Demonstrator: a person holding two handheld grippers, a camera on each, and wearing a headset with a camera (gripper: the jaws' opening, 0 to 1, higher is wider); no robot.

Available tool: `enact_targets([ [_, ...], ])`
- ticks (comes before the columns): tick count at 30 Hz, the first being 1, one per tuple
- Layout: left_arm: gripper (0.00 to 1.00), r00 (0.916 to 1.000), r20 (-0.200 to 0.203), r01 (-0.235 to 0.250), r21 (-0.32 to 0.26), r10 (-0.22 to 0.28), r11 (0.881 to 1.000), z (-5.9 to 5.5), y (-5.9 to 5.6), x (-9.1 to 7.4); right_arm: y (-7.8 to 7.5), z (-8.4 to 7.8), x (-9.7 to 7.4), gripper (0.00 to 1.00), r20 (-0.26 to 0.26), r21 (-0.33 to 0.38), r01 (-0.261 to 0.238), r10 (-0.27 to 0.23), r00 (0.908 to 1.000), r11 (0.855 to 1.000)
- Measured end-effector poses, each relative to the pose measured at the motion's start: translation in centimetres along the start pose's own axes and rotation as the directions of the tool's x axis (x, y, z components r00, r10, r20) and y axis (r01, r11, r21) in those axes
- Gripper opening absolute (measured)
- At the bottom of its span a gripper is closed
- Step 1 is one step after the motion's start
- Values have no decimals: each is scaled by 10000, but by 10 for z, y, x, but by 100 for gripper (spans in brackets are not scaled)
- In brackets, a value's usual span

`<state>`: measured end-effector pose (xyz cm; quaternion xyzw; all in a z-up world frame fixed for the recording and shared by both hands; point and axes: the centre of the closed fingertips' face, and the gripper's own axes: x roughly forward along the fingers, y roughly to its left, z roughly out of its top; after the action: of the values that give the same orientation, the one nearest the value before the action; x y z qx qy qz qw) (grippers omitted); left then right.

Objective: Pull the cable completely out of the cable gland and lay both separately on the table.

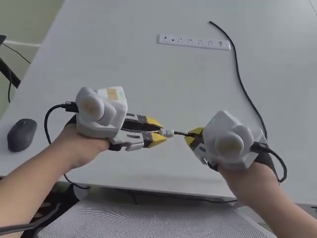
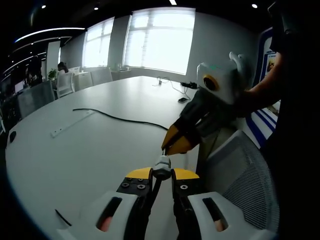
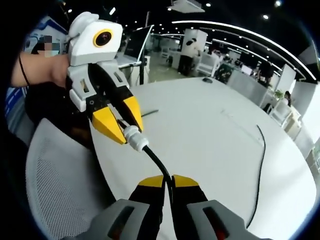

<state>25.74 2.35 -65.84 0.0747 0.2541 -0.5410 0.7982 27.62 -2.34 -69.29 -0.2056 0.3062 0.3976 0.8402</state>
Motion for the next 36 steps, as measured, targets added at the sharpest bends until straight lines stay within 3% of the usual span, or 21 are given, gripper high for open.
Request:
enact_targets([
  [7,15,10000,17,-37,-6,37,10000,0,1,0,-12,-18,2,0,-204,1195,282,-259,9995,9924],
  [14,15,10000,-26,-50,39,50,10000,-1,0,0,-21,-39,5,0,-316,2391,553,-492,9983,9694],
  [17,15,10000,-22,-77,60,77,10000,-1,0,0,-24,-47,6,0,-334,3065,689,-616,9975,9494],
  [20,15,9999,38,-144,14,144,9999,-1,1,-1,-28,-56,7,0,-470,3989,949,-830,9954,9121],
  [22,15,9999,41,-167,19,167,9999,-1,1,-1,-30,-60,7,0,-528,4340,1076,-940,9942,8945],
  [26,15,9998,38,-214,19,214,9998,-2,1,-1,-32,-68,9,0,-757,4630,1419,-1204,9898,8749],
  [27,15,9998,41,-216,6,216,9998,-2,1,-1,-31,-72,11,0,-851,4902,1412,-1140,9898,8601],
  [28,15,9998,17,-215,8,215,9998,-3,1,-1,-34,-77,11,0,-893,5303,1640,-1375,9865,8318],
  [30,15,9998,2,-211,7,211,9998,-3,1,-1,-30,-83,12,0,-981,5771,1493,-1134,9887,8029],
  [31,15,9998,10,-216,24,216,9998,-3,0,-1,-33,-81,13,0,-800,5906,1509,-1285,9885,7927],
  [36,15,9997,32,-254,27,254,9997,-3,0,-1,-31,-80,10,0,-738,5760,1596,-1435,9869,8017],
])
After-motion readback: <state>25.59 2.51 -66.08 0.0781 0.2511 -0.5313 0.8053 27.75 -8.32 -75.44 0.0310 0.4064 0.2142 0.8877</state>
